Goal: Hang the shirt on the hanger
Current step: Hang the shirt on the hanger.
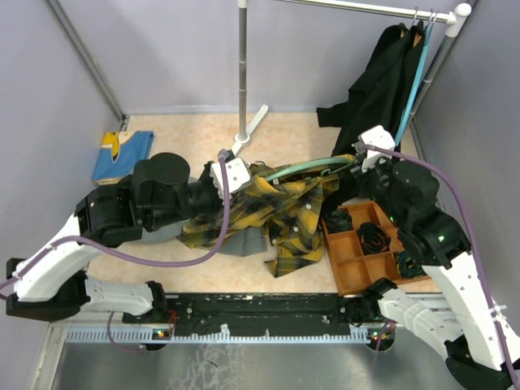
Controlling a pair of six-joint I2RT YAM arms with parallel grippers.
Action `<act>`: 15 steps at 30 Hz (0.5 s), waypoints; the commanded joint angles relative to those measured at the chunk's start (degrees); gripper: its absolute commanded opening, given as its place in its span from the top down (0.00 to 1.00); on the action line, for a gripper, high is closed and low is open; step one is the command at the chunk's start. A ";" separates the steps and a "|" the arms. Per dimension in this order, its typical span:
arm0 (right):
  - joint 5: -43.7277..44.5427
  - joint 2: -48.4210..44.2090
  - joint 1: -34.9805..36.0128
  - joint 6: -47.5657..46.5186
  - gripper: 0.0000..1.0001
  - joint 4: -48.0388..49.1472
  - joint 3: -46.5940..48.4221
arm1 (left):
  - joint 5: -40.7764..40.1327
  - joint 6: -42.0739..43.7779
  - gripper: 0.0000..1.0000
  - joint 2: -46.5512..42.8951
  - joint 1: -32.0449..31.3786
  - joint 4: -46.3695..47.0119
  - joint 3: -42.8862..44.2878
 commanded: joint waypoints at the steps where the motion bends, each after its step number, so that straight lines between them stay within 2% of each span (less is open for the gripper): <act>1: -5.09 -1.36 -0.93 -4.22 1.00 0.05 2.22 | 0.74 2.39 0.99 0.31 0.02 0.58 2.89; 15: -10.74 -2.62 -0.93 -1.05 1.00 2.84 -0.83 | 4.33 1.75 0.73 1.12 0.02 6.41 1.07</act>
